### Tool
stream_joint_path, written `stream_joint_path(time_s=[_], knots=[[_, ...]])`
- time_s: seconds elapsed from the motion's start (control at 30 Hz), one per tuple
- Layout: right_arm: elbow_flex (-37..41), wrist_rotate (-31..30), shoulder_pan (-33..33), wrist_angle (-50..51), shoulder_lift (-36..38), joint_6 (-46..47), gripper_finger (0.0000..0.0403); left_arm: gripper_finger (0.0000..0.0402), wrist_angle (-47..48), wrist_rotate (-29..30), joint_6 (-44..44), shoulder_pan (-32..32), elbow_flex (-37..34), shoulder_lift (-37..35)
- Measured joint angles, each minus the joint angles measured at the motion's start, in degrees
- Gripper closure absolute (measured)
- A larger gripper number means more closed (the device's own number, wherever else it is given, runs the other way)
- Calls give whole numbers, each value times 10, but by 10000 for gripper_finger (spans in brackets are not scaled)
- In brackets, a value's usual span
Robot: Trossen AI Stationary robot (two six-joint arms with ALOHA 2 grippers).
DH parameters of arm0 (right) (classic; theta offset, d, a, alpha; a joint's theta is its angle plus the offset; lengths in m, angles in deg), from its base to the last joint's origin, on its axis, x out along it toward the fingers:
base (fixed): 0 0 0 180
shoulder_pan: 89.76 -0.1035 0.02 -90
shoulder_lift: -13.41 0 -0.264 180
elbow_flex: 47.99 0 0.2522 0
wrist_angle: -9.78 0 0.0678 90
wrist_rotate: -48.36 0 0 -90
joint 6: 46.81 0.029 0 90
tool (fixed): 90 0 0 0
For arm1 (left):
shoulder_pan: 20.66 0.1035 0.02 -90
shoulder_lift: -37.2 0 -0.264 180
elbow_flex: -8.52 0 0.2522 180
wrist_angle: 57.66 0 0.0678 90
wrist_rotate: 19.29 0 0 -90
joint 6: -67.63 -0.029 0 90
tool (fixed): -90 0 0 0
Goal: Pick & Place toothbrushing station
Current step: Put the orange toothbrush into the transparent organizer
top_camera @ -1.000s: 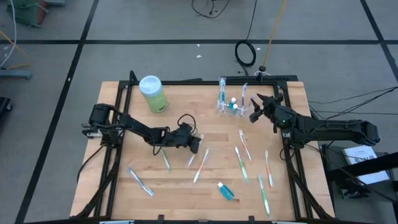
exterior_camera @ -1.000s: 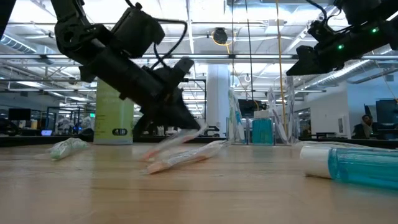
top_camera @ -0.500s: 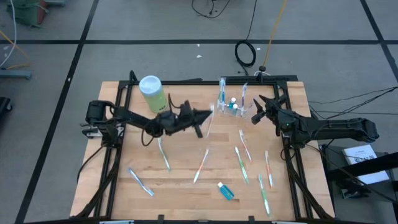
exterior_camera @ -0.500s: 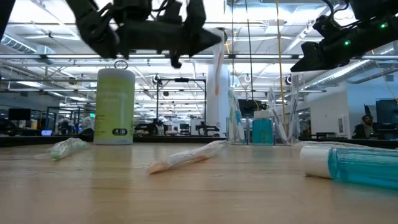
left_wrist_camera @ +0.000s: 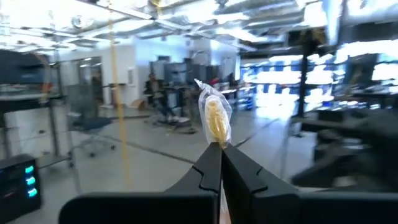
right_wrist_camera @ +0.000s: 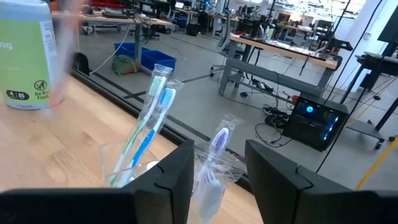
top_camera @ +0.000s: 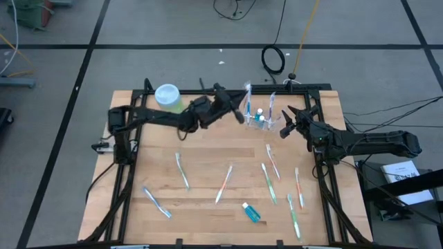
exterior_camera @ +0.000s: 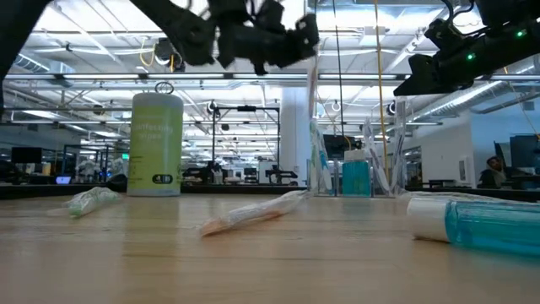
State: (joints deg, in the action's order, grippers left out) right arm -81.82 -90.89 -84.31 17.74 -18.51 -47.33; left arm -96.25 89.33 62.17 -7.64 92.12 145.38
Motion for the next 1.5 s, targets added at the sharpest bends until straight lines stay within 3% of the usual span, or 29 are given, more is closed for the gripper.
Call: stream_joint_path(time_s=[0.3,0.6,0.7,0.87,1.1,1.3,1.5], knots=[[0,0,1,0,-1,-1,272,398,-22,0,-6,40,92,142],[0,1,1,0,-2,8,273,397,34,-1,-2,42,102,173],[0,42,-1,7,-7,46,273,386,83,4,11,42,102,174],[0,146,-1,1,-21,63,273,387,139,70,16,36,102,173],[0,225,-1,0,-50,102,273,391,179,77,-21,23,102,171],[0,216,0,0,-67,77,273,350,201,126,-41,5,102,165],[1,63,0,-21,-59,-24,271,281,252,139,-62,-9,102,135]])
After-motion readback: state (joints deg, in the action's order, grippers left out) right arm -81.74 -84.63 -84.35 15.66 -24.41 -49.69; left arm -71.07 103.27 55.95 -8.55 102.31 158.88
